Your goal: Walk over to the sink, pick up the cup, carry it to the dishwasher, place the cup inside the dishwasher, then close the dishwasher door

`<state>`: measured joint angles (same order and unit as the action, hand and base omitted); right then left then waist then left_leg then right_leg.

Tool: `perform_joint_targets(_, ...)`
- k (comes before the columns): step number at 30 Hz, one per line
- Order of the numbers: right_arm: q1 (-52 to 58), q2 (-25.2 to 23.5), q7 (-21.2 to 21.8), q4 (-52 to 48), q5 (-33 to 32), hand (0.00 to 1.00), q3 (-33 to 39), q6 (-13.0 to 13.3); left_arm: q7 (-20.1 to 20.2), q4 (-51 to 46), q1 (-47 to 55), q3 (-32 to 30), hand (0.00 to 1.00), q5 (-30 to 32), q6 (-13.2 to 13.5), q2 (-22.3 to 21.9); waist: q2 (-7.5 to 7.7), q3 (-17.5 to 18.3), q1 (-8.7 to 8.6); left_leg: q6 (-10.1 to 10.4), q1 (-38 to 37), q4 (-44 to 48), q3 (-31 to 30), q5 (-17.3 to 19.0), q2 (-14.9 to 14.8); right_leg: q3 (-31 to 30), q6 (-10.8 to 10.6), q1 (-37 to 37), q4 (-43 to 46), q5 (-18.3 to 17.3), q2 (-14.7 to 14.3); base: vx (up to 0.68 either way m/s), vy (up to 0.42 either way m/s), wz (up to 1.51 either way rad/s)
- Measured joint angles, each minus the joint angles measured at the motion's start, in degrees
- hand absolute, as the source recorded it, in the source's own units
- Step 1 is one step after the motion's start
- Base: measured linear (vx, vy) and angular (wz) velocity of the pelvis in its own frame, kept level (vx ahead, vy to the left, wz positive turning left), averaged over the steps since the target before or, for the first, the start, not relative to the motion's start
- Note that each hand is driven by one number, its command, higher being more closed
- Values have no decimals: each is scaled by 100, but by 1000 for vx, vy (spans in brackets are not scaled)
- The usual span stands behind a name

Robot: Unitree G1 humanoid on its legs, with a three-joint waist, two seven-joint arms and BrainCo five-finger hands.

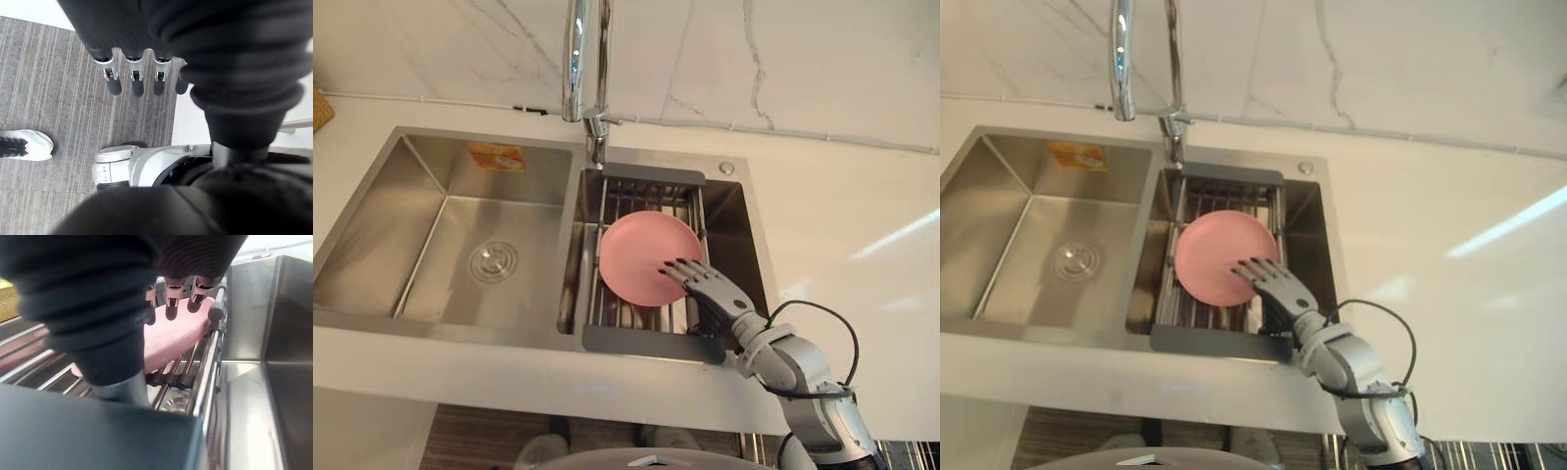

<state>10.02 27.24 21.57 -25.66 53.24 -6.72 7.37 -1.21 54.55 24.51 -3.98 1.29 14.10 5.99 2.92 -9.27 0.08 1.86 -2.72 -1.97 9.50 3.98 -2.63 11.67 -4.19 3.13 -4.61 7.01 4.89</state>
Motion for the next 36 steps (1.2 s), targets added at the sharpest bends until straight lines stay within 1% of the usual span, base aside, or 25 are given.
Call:
perform_joint_targets(6,-21,30,27,1,313,0,-199,-24,-2,-1,-9,12,0,1,-20,5,-4,-2,7,1,6,1,-2,1,-1,2,0,4,0,0,0,-10,-3,0)
perform_joint_targets(9,-38,30,32,2,364,0,-240,-20,-2,-4,-16,21,0,1,-30,10,-6,-3,20,1,10,0,-5,2,-1,7,0,6,0,0,1,0,0,0)
perform_joint_targets(13,-116,40,-63,22,570,0,-395,-14,-2,-4,-16,24,0,1,-32,12,-7,-2,21,0,10,0,-5,5,-1,8,0,7,0,0,2,0,0,0)
perform_joint_targets(18,-123,37,-136,189,578,0,-439,23,-2,-15,-40,79,0,2,-37,43,-8,-2,75,22,39,58,-6,25,-1,25,-5,3,1,-3,13,0,0,1)
perform_joint_targets(22,-113,37,-243,199,841,0,-493,59,-50,-54,-52,200,0,4,-49,99,-7,-2,134,32,63,97,-6,38,-3,50,-10,0,1,-7,22,0,0,2)
perform_joint_targets(27,-117,37,-367,218,1151,0,-605,62,-51,-64,-51,203,0,5,-49,103,-3,2,142,31,68,98,-6,37,-2,69,-16,-2,1,-10,31,0,0,0)
perform_joint_targets(35,-120,29,-862,435,1582,0,-676,38,-93,-141,-14,245,0,26,-44,129,-10,45,174,35,71,121,-11,39,1,96,-21,-20,2,-11,46,0,0,0)
perform_joint_targets(36,-119,27,-942,444,1636,100,-686,29,-103,-158,-6,244,0,40,-44,130,-6,48,177,47,75,138,-11,47,0,99,-21,-26,2,-11,49,-31,-4,1)
